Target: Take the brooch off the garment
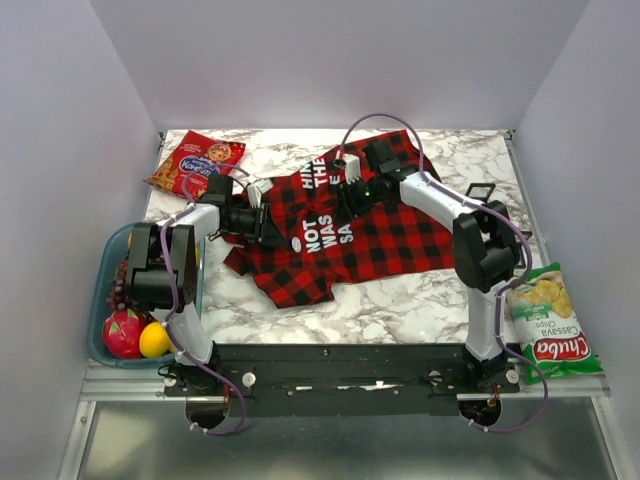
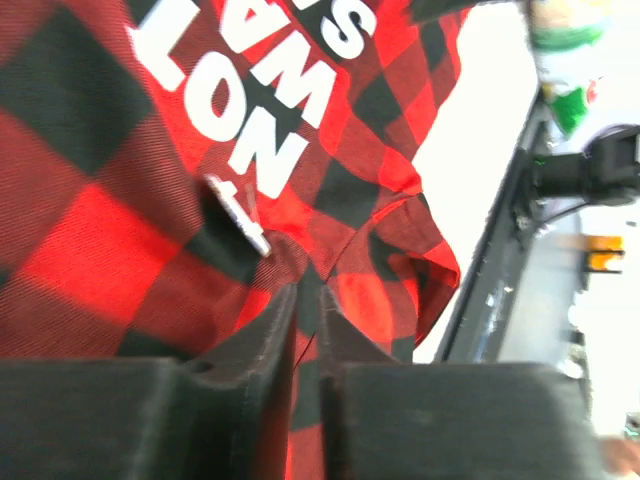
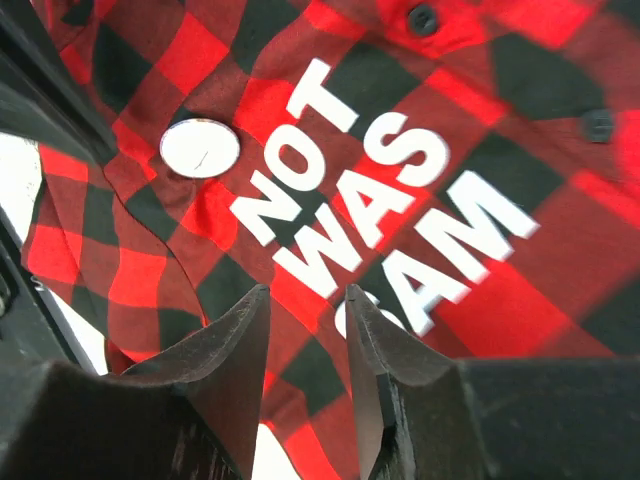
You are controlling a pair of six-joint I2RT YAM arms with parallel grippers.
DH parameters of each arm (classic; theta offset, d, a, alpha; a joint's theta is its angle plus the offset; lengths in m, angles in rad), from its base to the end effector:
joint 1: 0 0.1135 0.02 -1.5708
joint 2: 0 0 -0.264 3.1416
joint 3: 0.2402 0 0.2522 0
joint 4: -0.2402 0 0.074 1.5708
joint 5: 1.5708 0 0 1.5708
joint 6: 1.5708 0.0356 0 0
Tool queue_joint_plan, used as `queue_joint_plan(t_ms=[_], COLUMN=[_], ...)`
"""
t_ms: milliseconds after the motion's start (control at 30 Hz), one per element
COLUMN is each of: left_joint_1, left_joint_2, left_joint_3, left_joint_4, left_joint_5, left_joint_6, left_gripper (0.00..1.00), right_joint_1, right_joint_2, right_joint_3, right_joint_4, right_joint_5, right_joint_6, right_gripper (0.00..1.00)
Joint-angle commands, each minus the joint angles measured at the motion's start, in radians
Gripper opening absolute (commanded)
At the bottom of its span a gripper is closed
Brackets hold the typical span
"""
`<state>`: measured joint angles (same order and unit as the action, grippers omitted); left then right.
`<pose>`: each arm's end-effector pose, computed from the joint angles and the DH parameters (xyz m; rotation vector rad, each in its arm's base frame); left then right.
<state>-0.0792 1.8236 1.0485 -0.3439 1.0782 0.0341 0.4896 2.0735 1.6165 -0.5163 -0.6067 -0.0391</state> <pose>0.3391 -0.0584 0.1588 0.4580 2.3401 -1.4250 0.3890 0.2303 0.2052 -0.8985 2.3840 0.9481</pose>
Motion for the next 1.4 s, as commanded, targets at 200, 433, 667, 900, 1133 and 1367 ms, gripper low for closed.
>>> queue_joint_plan(t_ms=[200,433,667,900,1133,1367], left_joint_1=[-0.005,-0.025,-0.073,-0.094,-0.105,-0.120], left_joint_2=[-0.034,0.054,0.126,0.172,0.161,0.137], left_joint_3=[0.071,0.151,0.220,0.265,0.286,0.324], left_joint_4=[-0.044,-0.073,-0.153,-0.227,-0.283,-0.360], left_joint_5=[-0.202,-0.195,-0.264,-0.282,-0.330,-0.373], left_joint_6=[-0.030,-0.103,-0.076,-0.051,0.001,0.104], left_gripper=[0.37,0.42,0.41,0.37,0.28,0.08], right_joint_1=[0.015,0.004,-0.002,-0.008,-0.011,-0.011], right_joint_2=[-0.087,-0.191,-0.280,-0.296,-0.296,-0.300], right_joint_3=[0.025,-0.036,-0.155,-0.167,-0.155,-0.156], right_joint_4=[-0.091,-0.122,-0.083,-0.073,-0.071,-0.073], right_joint_5=[0.039,0.114,0.165,0.193,0.197,0.199], right_joint_6=[-0.146,-0.220,-0.232,-0.245,-0.245,-0.246], right_gripper=[0.48,0.50,0.52,0.53,0.53,0.53])
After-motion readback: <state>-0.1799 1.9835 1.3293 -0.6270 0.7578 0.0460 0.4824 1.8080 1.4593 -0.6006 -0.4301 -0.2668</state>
